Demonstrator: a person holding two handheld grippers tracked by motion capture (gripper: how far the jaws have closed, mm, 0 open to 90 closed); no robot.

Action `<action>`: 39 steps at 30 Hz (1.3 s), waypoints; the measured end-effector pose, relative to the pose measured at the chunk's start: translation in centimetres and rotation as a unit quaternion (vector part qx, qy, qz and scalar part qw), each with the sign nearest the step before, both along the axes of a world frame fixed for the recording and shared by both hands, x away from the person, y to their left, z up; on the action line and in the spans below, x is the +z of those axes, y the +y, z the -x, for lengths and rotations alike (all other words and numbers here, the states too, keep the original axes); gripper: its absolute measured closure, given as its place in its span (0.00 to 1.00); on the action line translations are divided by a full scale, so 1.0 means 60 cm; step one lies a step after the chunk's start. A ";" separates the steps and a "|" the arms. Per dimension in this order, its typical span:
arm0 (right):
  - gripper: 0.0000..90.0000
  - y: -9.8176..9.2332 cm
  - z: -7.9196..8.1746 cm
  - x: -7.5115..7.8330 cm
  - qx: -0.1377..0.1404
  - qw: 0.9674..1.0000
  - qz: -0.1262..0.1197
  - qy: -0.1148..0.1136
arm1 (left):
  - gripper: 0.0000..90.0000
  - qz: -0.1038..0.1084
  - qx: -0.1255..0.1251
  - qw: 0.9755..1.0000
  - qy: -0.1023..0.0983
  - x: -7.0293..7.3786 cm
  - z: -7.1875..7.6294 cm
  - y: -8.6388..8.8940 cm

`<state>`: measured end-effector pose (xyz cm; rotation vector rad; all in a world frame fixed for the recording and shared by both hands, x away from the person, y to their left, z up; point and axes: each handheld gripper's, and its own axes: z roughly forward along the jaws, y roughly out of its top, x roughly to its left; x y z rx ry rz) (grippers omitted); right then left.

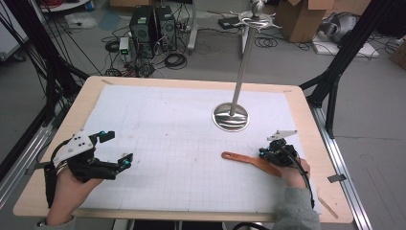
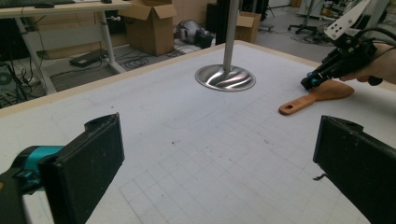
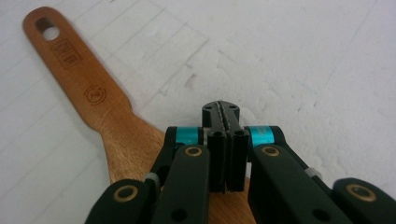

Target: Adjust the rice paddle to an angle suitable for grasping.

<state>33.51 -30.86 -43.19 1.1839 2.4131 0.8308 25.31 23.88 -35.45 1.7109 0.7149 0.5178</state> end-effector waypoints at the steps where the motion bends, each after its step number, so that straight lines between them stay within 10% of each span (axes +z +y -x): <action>1: 1.00 0.000 0.002 0.000 0.002 1.000 -0.001 0.001 | 0.03 0.000 -0.001 1.000 0.000 -0.001 -0.003 -0.002; 39: 1.00 0.056 0.069 0.014 0.102 0.994 0.011 0.028 | 0.03 0.002 -0.041 0.999 0.002 0.002 -0.039 -0.059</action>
